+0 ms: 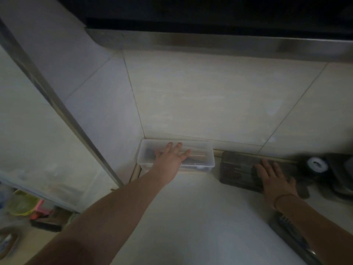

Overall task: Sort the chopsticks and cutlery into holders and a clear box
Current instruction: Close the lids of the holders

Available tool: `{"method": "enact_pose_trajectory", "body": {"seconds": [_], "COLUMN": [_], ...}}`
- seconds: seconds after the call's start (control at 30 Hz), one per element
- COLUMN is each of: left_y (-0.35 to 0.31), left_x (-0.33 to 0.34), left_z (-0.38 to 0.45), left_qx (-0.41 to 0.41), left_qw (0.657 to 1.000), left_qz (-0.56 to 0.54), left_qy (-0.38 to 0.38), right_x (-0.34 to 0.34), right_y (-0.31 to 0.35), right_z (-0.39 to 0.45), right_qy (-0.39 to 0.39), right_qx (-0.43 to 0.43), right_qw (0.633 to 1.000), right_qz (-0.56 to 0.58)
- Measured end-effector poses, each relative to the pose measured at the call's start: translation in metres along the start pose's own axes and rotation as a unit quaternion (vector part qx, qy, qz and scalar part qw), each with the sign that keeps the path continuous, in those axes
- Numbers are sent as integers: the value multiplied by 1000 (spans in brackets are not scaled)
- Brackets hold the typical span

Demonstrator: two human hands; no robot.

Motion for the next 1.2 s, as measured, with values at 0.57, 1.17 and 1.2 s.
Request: {"method": "enact_pose_trajectory", "body": {"seconds": [0.57, 1.17, 1.2], "left_y": [-65, -52, -55], "left_x": [61, 103, 103], "left_z": [-94, -156, -157], "left_qx": [44, -160, -160], "left_qw": [937, 867, 857], "left_qz": [-200, -400, -412], "left_qy": [-285, -249, -266], "right_x": [26, 33, 39], "right_y": [36, 60, 60], "right_z": [-52, -111, -109], "right_qy": [-15, -85, -37], "right_qx": [-132, 16, 29], "right_qw": [991, 893, 885], "right_qz": [-12, 441, 463]}}
Point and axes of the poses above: each hand's wrist, its own z-axis towards the middle knuckle, its own x-axis out of the palm, y = z × x, the point moved 6 cm from there along z, towards the middle knuckle, and after that the axes turned 13 degrees about x, right-handed, at the moved point
